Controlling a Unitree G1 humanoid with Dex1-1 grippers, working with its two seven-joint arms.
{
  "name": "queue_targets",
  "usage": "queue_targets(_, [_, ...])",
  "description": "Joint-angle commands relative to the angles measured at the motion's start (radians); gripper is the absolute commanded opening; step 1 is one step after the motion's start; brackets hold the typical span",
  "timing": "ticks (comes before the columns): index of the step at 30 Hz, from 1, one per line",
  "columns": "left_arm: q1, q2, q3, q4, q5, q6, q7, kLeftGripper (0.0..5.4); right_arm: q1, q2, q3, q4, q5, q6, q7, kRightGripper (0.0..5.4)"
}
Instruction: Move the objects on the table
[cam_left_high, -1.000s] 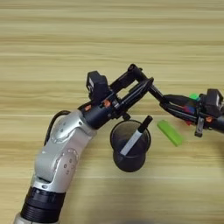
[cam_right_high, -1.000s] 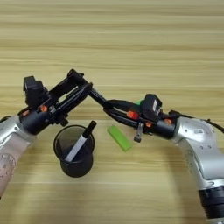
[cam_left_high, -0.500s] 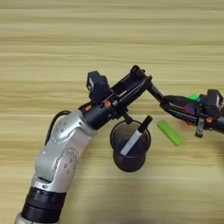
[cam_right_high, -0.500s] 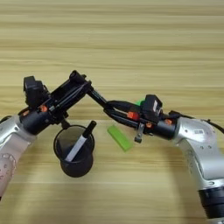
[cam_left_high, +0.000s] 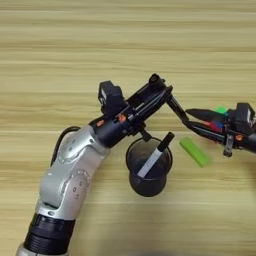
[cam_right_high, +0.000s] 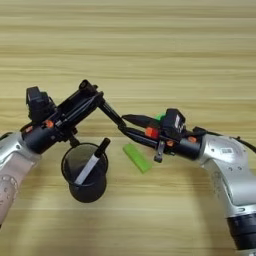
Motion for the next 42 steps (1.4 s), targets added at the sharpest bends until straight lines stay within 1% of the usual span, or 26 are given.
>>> queue_targets(1, [-0.015, 0.007, 0.007, -0.002, 0.003, -0.002, -0.003, 1.05, 0.004, 0.003, 0.000, -0.019, 0.014, 0.006, 0.008, 1.85])
queue_targets(8, [-0.018, 0.011, 0.012, 0.000, 0.001, -0.003, -0.005, 1.05, 0.009, 0.007, -0.011, -0.030, 0.025, 0.011, 0.006, 2.64])
queue_targets(10, [-0.021, 0.018, 0.015, 0.003, 0.008, -0.008, -0.008, 1.05, 0.002, 0.015, -0.022, -0.017, 0.022, 0.001, -0.009, 2.87])
queue_targets(12, [-0.033, 0.036, 0.030, 0.005, 0.007, -0.007, -0.015, 1.05, -0.014, 0.028, -0.038, 0.015, 0.007, -0.016, -0.042, 3.08])
queue_targets(13, [-0.046, 0.050, 0.043, 0.007, 0.006, -0.004, -0.019, 1.05, -0.023, 0.035, -0.044, 0.037, -0.010, -0.031, -0.063, 3.26])
queue_targets(18, [-0.102, 0.113, 0.093, 0.017, 0.005, 0.005, -0.042, 1.05, -0.067, 0.073, -0.080, 0.140, -0.091, -0.104, -0.190, 3.71])
queue_targets(20, [-0.123, 0.144, 0.108, 0.009, -0.003, 0.023, -0.056, 1.05, -0.081, 0.092, -0.099, 0.174, -0.120, -0.140, -0.251, 3.98])
queue_targets(23, [-0.144, 0.208, 0.113, -0.005, -0.007, 0.060, -0.094, 1.05, -0.104, 0.121, -0.135, 0.231, -0.158, -0.180, -0.359, 4.28])
queue_targets(27, [-0.158, 0.282, 0.109, -0.012, -0.035, 0.133, -0.159, 1.05, -0.131, 0.150, -0.171, 0.312, -0.191, -0.224, -0.466, 4.82])
queue_targets(28, [-0.163, 0.297, 0.115, -0.013, -0.055, 0.161, -0.176, 1.05, -0.140, 0.156, -0.177, 0.336, -0.200, -0.235, -0.489, 4.91])
queue_targets(29, [-0.167, 0.309, 0.121, -0.014, -0.071, 0.181, -0.191, 1.05, -0.146, 0.159, -0.179, 0.355, -0.207, -0.245, -0.503, 5.07])
queue_targets(31, [-0.167, 0.347, 0.118, -0.024, -0.088, 0.210, -0.237, 1.05, -0.156, 0.164, -0.178, 0.387, -0.223, -0.265, -0.524, 5.32])
queue_targets(33, [-0.167, 0.373, 0.117, -0.032, -0.104, 0.230, -0.272, 1.05, -0.167, 0.166, -0.179, 0.414, -0.236, -0.283, -0.547, 5.40])
queue_targets(37, [-0.191, 0.386, 0.152, -0.042, -0.175, 0.280, -0.298, 1.04, -0.190, 0.173, -0.173, 0.489, -0.284, -0.329, -0.598, 5.40])
queue_targets(42, [-0.195, 0.409, 0.166, -0.062, -0.227, 0.323, -0.325, 1.04, -0.207, 0.181, -0.164, 0.558, -0.318, -0.380, -0.633, 5.40])
